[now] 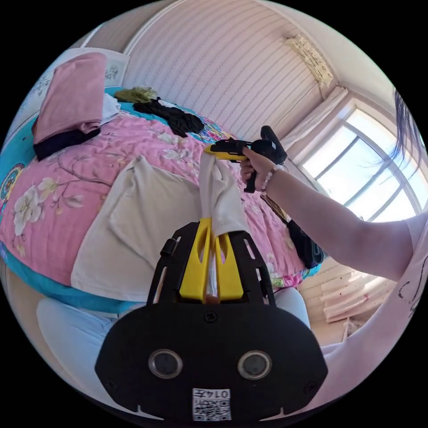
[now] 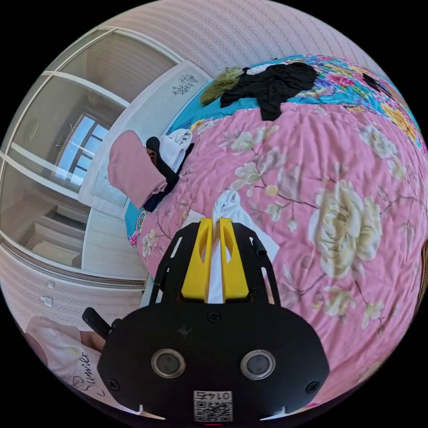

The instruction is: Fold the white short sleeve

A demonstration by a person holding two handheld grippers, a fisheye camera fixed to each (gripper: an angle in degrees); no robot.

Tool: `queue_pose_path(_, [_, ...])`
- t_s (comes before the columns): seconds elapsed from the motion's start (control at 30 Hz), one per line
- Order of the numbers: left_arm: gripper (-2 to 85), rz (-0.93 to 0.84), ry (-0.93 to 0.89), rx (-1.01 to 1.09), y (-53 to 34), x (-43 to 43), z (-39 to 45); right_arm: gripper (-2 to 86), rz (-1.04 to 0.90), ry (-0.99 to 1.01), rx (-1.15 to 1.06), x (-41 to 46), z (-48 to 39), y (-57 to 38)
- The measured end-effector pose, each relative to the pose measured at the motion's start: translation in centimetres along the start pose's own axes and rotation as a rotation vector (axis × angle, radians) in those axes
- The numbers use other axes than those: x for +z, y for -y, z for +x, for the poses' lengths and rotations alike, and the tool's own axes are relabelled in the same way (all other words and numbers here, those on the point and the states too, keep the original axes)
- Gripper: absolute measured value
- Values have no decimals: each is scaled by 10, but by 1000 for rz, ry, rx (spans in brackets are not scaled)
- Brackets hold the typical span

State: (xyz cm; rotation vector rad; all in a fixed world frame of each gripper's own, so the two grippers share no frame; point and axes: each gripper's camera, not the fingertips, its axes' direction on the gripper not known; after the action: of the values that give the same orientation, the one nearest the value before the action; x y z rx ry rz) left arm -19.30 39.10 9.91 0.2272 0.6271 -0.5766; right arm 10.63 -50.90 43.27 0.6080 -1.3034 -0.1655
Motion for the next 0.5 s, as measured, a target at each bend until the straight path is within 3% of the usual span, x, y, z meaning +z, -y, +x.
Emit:
queue_pose_path(0.23, [7,-10,143,-167,7,-46,-81,51,-202,-37,-72,201,-75,14])
queue_pose_path(0.5, [-3,-95,211,-215,15,-73,-99,40,-144,15,-124,246,-70,1])
